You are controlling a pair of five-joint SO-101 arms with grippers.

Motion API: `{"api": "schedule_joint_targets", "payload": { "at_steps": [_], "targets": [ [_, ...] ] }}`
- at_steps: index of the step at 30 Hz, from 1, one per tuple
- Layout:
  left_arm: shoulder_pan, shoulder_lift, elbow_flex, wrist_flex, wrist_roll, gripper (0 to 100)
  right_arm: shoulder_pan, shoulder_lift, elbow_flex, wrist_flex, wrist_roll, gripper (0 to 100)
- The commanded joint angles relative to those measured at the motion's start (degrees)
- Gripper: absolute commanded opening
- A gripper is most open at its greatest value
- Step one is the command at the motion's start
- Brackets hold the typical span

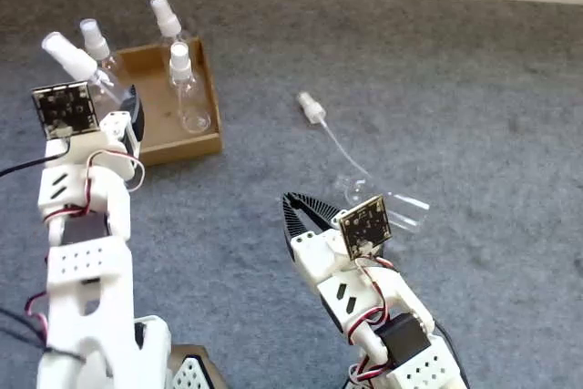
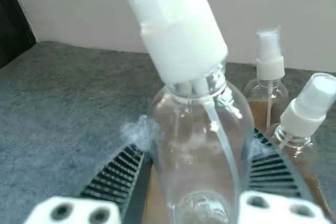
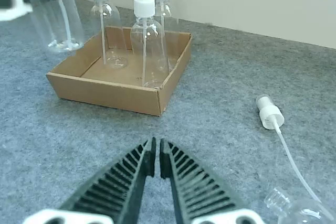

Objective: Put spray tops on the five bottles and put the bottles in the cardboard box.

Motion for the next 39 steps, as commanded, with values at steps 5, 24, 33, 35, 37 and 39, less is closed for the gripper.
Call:
{"api": "schedule_joint_targets", "payload": {
  "at_steps": [5,24,33,35,37,39],
  "targets": [
    [-0.7,14.6,0.0,-19.5,-9.1,15,1.2,-0.7,6.7,-1.3,0.3,1.2],
    [-2.6,41.1,-6.2,-41.0,-9.0,15,1.2,-0.7,6.7,-1.3,0.3,1.2],
    [-5.1,47.7,-11.4,-41.0,-2.2,15,1.2,-0.7,6.7,-1.1,0.2,1.2],
    [-5.1,49.0,-12.4,-41.0,-1.3,15,1.1,-0.7,6.7,0.1,0.4,1.2],
    [-5.1,50.4,-13.8,-41.0,-1.3,15,1.1,-0.7,6.7,0.4,0.4,1.2],
    [-5.1,51.9,-15.0,-41.0,-1.3,15,1.1,-0.7,6.7,0.4,0.4,1.2]
  ]
}}
